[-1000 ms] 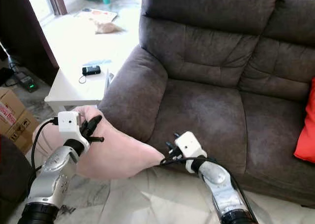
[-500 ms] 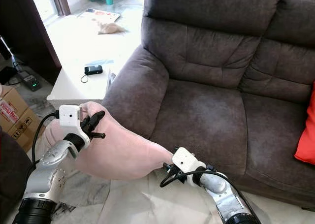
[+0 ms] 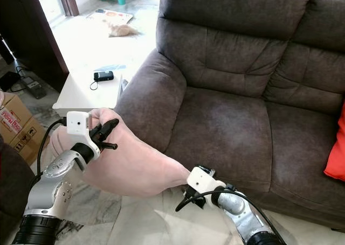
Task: Move the pillow to the sofa from floor
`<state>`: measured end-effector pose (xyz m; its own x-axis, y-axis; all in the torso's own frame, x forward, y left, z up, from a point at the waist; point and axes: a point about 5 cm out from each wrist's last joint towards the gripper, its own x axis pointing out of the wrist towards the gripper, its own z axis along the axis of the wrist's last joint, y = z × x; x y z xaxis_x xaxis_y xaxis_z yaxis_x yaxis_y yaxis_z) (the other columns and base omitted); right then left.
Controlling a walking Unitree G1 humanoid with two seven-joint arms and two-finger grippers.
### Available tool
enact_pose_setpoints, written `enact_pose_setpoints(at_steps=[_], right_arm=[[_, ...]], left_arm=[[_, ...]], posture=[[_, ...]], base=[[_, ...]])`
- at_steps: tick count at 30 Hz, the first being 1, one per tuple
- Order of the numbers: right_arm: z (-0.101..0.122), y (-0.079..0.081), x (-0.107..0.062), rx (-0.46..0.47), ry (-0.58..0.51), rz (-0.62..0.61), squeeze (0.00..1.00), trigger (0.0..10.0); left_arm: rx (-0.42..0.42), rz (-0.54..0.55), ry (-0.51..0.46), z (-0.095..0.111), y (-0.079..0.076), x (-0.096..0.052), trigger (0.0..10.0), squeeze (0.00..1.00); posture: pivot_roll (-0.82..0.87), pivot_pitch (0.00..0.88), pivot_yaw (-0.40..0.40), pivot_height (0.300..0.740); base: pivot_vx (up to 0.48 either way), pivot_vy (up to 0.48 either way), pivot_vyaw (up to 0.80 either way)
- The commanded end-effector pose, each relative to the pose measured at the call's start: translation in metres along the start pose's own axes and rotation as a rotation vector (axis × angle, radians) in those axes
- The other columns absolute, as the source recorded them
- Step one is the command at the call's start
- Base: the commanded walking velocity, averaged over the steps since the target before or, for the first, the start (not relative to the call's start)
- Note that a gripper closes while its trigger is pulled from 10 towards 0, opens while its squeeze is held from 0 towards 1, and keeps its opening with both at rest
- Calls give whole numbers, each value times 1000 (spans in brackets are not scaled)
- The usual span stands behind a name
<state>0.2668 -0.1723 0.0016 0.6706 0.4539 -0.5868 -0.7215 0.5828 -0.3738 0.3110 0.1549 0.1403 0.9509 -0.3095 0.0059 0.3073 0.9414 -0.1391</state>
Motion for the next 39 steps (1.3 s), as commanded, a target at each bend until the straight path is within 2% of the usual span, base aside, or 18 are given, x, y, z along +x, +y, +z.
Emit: enact_pose_setpoints(at_steps=[1, 5, 16, 25, 35, 39], right_arm=[[-3, 0, 1, 1, 23, -6, 0, 10000], [-9, 2, 2, -7, 72, -10, 0, 10000], [-11, -1, 5, 1, 99, -52, 0, 10000], [-19, 6, 6, -3, 151, -34, 0, 10000], [-21, 10, 8, -4, 161, -26, 0, 10000], [-20, 11, 9, 41, 147, -44, 0, 10000]], left_arm=[[27, -96, -143, 35, -16, 4, 10000, 0], [40, -136, -135, 36, -20, 4, 10000, 0], [33, -203, -124, 39, -27, 2, 10000, 0], [12, -283, -128, 43, -36, 0, 10000, 0], [0, -312, -120, 44, -38, -2, 10000, 0], [-12, -334, -119, 45, -41, -3, 10000, 0]], posture=[[13, 90, -56, 740], [16, 88, -56, 740], [23, 87, -57, 740], [28, 88, -57, 740], [32, 88, -59, 740], [36, 89, -59, 740]], base=[[0, 0, 0], [0, 0, 0], [0, 0, 0], [0, 0, 0], [0, 0, 0], [0, 0, 0]])
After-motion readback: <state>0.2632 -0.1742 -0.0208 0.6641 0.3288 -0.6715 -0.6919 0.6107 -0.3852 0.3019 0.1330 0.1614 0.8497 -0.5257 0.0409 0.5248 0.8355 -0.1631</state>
